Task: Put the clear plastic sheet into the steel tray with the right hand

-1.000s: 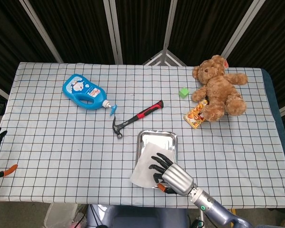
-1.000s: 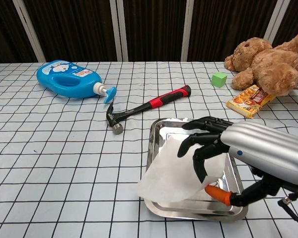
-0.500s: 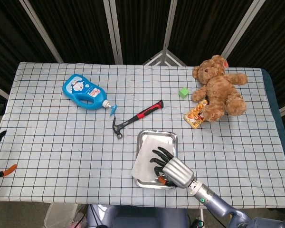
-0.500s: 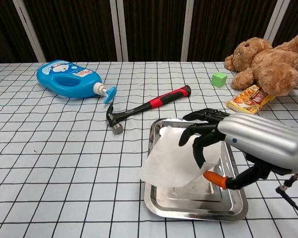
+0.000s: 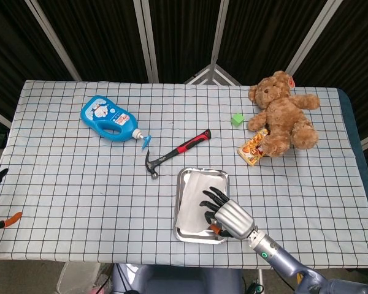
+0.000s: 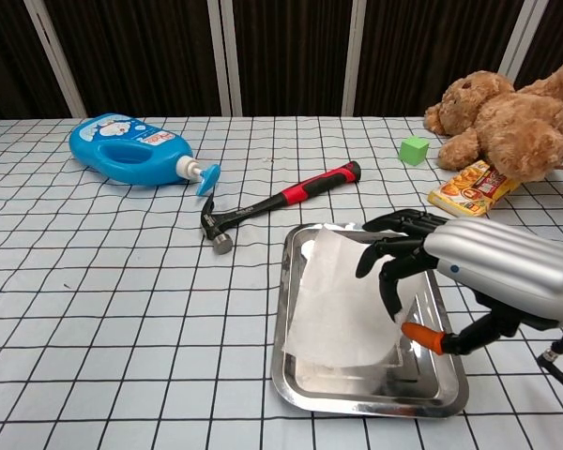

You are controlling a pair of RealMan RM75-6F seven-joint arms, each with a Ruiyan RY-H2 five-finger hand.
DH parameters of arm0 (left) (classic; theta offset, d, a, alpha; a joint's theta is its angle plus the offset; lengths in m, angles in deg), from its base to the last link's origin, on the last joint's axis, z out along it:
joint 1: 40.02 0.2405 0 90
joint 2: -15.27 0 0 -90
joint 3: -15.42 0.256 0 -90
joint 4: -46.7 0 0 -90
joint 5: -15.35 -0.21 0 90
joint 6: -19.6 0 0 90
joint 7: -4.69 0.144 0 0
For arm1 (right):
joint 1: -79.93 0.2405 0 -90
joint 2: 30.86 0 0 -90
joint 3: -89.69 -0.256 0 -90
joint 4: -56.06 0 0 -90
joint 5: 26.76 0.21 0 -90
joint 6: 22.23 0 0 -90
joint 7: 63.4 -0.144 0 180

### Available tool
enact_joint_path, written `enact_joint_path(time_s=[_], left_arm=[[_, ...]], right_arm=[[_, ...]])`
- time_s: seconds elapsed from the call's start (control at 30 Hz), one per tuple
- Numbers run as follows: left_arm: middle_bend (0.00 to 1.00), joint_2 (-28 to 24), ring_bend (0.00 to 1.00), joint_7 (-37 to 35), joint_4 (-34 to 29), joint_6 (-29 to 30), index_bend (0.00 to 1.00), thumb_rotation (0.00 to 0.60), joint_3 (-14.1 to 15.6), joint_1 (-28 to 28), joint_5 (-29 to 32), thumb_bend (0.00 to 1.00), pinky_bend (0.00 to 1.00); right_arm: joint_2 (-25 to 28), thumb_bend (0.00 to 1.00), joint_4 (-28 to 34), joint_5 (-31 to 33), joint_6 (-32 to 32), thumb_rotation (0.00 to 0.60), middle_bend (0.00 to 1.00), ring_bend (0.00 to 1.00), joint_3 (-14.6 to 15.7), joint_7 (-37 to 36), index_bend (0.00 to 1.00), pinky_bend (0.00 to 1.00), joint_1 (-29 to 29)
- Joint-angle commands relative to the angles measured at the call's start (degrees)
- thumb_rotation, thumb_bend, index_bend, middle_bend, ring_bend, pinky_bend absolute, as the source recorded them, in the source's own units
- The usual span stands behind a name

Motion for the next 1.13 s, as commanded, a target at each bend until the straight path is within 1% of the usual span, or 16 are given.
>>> enact_joint_path(time_s=[0.03,0.13,0.2,0.37,0.6,0.77,0.93,1.03,1.13], left_arm=[[0.0,0.0,0.0,-0.1,0.0,0.0,0.0,0.6,0.0,0.0,0.0,0.0,0.0],[0.0,-0.1,0.0,-0.2,0.0,0.0,0.0,0.6,0.1,0.0,-0.2,0.0,0.0],[0.0,-0.1,0.0,-0.2,0.0,0.1,0.0,0.6,0.1,0.0,-0.3,0.0,0.0],[0.0,-0.4,0.0,-1.0,0.0,0.3,0.0,0.6,0.4,0.1,-1.0,0.0,0.0],[0.0,-0.4,0.0,-1.2,0.0,0.5,0.0,0.6,0.5,0.2,-1.1,0.0,0.0],[0.0,-0.5,0.0,-1.3,0.1,0.5,0.0,0.6,0.6,0.2,-1.4,0.0,0.0],[0.0,-0.5,0.0,-1.3,0.3,0.7,0.0,0.6,0.7,0.3,-1.7,0.0,0.0],[0.0,-0.5,0.0,-1.1,0.3,0.7,0.0,0.6,0.8,0.3,-1.8,0.0,0.0],[0.0,-0.4,0.0,-0.6,0.3,1.2,0.0,0.6,0.9,0.4,-2.2,0.0,0.0]], right_arm=[[0.2,0.4,0.3,0.0,0.5,0.6,0.23,0.01,0.4,0.9,0.31,0.0,-0.4],[0.5,0.39,1.0,-0.1,1.1,0.6,0.16,0.0,1.0,1.9,0.18,0.0,-1.0],[0.6,0.39,1.5,-0.1,1.4,0.6,0.15,0.0,1.4,3.0,0.14,0.0,-1.5],[0.8,0.39,2.9,0.4,2.3,0.6,0.14,0.0,1.9,5.3,0.11,0.0,-2.7],[3.4,0.39,4.6,3.3,3.7,0.6,0.13,0.0,1.0,8.0,0.1,0.0,-4.6],[8.7,0.39,6.5,5.7,7.8,0.6,0.1,0.0,0.2,9.7,0.1,0.0,-7.6],[15.3,0.39,9.3,9.4,15.4,0.6,0.03,0.0,-0.3,14.3,0.02,0.0,-13.7],[19.2,0.39,10.2,12.0,19.2,0.6,0.0,0.0,-0.3,15.1,0.0,0.0,-17.3],[22.5,0.39,11.7,15.2,20.9,0.6,0.0,0.0,-0.3,14.9,0.0,0.0,-20.0]])
